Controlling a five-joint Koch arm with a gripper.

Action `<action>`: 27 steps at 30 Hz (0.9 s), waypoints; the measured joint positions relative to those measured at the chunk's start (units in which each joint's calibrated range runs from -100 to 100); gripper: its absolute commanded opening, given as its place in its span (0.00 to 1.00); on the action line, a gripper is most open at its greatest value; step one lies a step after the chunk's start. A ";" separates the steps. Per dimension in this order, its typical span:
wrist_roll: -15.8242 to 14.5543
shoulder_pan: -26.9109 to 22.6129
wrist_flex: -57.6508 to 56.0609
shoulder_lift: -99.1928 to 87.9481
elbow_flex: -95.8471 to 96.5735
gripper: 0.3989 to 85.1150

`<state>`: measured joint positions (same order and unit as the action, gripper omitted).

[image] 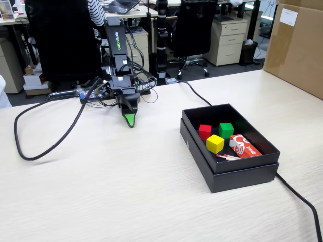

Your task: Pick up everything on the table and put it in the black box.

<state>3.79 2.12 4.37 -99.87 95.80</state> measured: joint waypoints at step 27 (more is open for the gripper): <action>0.15 0.20 0.31 0.26 0.55 0.59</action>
<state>3.93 2.32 4.68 -99.61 96.35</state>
